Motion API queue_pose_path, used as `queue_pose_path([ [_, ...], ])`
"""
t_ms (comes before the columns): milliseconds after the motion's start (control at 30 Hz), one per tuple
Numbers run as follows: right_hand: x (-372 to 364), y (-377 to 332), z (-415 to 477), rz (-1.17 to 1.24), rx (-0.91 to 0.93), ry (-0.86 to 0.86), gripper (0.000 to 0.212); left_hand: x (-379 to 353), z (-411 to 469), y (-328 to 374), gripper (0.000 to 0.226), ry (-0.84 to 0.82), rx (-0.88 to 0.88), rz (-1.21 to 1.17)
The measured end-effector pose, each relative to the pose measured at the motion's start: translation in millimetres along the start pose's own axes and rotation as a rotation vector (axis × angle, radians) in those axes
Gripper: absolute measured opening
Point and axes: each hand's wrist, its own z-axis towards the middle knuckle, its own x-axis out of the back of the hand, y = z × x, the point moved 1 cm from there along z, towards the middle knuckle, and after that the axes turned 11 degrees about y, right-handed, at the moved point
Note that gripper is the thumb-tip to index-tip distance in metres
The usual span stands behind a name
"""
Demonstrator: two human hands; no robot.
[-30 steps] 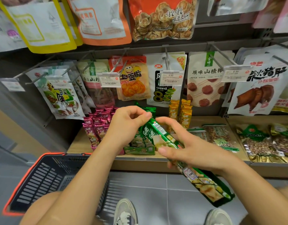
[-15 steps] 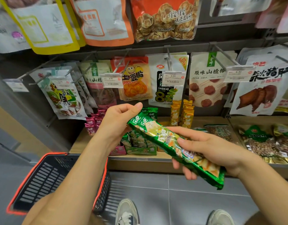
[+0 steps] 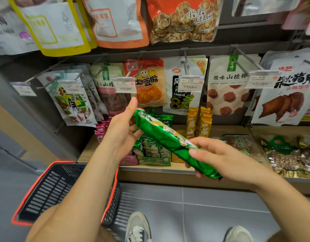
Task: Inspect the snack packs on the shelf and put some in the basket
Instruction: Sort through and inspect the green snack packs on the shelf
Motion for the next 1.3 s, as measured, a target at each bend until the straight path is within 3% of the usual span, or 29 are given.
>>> queue_pose_path([
  [33,-0.7,0.1,-0.3,0.043,-0.023,-0.006,0.04,-0.2,-0.2,-0.9,0.05,-0.055,0.011,-0.03],
  [100,-3.6,1.4,-1.4,0.089,-0.061,-0.014,0.036,-2.0,-2.1,-3.9,0.038,-0.118,-0.014,-0.046],
  [167,-9.8,3.9,-2.3,0.122,-0.116,0.01,0.027,-5.9,-3.7,-8.2,0.027,-0.076,-0.056,-0.025],
  [300,-29.3,11.1,-0.9,0.045,-0.12,0.106,0.023,-15.3,-7.0,-21.1,0.042,0.029,-0.042,-0.075],
  [433,-50.2,16.7,-1.5,0.04,-0.042,0.195,0.023,-20.4,-12.6,-33.3,0.024,0.006,-0.036,-0.035],
  [1000,-52.5,25.1,9.5,-0.127,0.025,0.47,0.035,-31.8,-34.5,-62.6,0.042,-0.177,-0.015,0.199],
  [1167,-47.2,23.6,14.6,-0.135,-0.005,0.42,0.05,-30.1,-32.6,-57.6,0.039,-0.194,-0.05,0.225],
  [1300,-49.1,24.8,12.0,0.024,-0.016,0.284,0.027,-23.1,-22.8,-43.1,0.031,-0.034,-0.123,0.153],
])
